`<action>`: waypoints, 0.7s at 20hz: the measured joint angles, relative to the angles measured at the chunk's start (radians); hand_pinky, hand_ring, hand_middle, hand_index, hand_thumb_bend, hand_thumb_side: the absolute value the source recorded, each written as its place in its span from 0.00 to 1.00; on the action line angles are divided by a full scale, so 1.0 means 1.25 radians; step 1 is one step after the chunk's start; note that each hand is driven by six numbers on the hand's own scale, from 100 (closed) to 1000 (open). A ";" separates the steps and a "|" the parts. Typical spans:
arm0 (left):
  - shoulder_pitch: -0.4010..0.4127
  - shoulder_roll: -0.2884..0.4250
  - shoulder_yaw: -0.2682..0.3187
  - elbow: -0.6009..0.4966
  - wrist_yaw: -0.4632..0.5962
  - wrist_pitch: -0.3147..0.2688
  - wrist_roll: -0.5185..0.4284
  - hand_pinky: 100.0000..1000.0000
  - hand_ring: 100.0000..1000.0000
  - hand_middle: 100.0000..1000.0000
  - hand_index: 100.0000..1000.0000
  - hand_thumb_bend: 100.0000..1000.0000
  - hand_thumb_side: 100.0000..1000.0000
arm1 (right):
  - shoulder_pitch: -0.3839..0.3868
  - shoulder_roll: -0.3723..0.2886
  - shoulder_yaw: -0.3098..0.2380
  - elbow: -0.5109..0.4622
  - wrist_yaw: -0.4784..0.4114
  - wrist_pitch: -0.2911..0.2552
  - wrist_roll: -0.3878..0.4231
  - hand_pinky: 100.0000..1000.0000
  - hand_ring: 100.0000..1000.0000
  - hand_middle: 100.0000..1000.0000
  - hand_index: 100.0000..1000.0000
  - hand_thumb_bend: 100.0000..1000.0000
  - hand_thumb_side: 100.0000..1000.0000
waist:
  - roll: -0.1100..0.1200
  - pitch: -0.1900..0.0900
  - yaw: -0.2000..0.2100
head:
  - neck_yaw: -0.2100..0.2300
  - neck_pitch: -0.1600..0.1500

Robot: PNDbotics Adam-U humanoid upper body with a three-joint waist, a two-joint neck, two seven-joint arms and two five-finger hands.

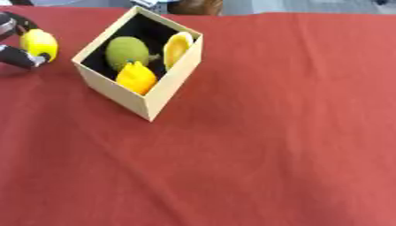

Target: Pick up objects on the table and place them in the box.

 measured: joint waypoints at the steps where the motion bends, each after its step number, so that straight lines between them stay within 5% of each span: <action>1: 0.001 -0.002 0.000 0.003 0.010 -0.005 0.010 0.75 0.73 0.70 0.78 0.01 0.25 | 0.000 0.001 0.000 0.000 0.000 0.002 0.000 0.84 0.82 0.69 0.75 0.00 0.69 | 0.000 0.000 0.000 | 0.000 0.000; 10: 0.001 -0.007 0.000 -0.010 0.095 -0.028 0.058 0.68 0.64 0.61 0.71 0.00 0.21 | 0.001 0.006 0.000 0.000 0.000 0.024 -0.010 0.84 0.82 0.69 0.75 0.00 0.69 | 0.002 0.000 0.000 | -0.001 0.000; 14: -0.001 -0.002 -0.006 -0.098 0.117 -0.026 0.073 0.69 0.64 0.61 0.71 0.00 0.18 | 0.003 0.006 -0.001 0.000 0.001 0.026 -0.013 0.84 0.82 0.69 0.75 0.00 0.68 | 0.002 0.000 0.001 | -0.008 0.002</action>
